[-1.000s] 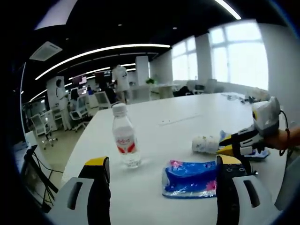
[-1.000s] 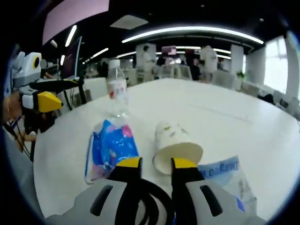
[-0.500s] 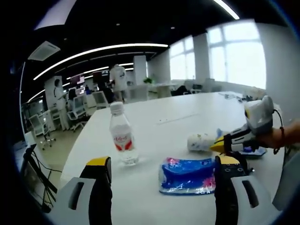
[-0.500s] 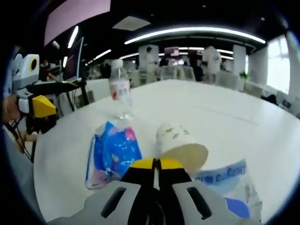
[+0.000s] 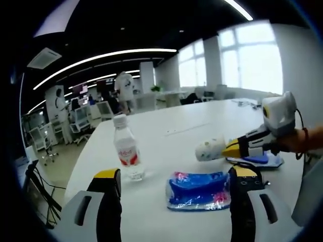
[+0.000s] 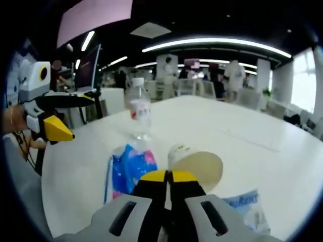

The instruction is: Arrange the tabletop items into an orderly group along one side of the table until the central work area is clear of visible clutter.

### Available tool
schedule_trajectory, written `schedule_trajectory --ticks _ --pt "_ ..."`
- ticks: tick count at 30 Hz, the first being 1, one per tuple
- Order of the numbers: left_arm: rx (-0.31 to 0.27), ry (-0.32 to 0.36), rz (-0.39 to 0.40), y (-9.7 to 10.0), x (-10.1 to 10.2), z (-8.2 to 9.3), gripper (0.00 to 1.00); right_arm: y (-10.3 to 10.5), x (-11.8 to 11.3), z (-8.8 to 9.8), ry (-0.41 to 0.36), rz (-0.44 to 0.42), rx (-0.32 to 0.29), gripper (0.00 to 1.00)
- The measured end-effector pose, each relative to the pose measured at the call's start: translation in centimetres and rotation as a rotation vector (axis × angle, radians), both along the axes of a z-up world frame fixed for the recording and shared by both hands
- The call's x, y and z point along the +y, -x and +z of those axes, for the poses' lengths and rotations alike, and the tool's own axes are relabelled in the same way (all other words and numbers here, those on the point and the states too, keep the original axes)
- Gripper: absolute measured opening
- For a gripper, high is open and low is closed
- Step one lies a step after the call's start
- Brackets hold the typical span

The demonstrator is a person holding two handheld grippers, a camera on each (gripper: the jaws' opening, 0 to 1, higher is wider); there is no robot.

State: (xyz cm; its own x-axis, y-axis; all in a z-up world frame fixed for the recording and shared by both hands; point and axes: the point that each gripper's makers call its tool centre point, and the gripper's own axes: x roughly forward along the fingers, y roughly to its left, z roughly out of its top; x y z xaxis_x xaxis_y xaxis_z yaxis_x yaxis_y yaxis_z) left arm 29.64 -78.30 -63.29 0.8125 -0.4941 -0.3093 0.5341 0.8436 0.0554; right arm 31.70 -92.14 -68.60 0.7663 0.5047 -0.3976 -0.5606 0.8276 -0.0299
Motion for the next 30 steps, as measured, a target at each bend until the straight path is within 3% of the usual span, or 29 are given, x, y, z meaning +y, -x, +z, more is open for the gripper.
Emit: schedule_trajectory --ticks 15,30 --pt "-0.022 -0.057 -0.053 1.9 -1.1 0.4 0.84 3.8 1.2 2.7 0.003 0.069 0.064 0.00" --pt "-0.042 -0.136 -0.140 4.6 -2.6 0.2 0.78 9.2 3.7 6.3 -0.021 0.217 0.151 0.00"
